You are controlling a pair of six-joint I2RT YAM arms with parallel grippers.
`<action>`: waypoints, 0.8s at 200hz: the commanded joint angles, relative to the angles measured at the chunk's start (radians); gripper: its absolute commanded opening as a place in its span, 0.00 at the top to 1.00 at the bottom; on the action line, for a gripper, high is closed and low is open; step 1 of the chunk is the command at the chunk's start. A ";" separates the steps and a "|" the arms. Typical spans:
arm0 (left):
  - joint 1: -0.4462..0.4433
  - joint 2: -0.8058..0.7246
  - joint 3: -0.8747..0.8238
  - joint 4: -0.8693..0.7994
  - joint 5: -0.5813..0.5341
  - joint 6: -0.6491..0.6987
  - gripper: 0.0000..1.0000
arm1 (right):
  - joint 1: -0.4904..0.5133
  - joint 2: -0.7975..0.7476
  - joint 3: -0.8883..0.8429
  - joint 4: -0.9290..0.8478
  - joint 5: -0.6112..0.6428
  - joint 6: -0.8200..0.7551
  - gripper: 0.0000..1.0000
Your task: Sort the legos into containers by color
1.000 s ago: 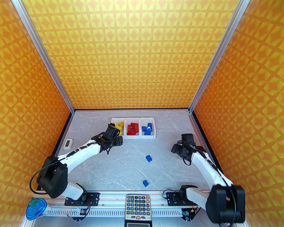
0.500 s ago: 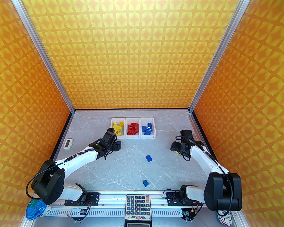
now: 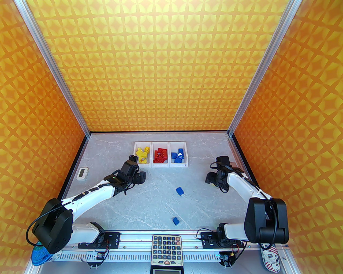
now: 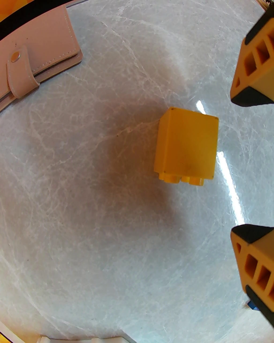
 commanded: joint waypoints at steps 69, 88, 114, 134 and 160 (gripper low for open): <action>0.000 -0.048 -0.026 0.005 0.020 0.024 0.16 | -0.005 0.124 0.092 0.013 0.065 -0.018 0.37; -0.001 -0.056 -0.027 0.007 0.021 0.028 0.16 | -0.005 0.156 0.104 0.019 0.052 -0.019 0.40; 0.002 -0.058 -0.028 0.005 0.021 0.030 0.16 | -0.005 0.195 0.110 0.031 0.054 -0.024 0.43; -0.001 -0.058 -0.028 0.006 0.020 0.030 0.16 | -0.007 0.203 0.106 0.038 0.045 -0.030 0.49; -0.001 -0.062 -0.024 0.002 0.021 0.029 0.16 | -0.006 0.175 0.104 0.039 0.032 -0.038 0.58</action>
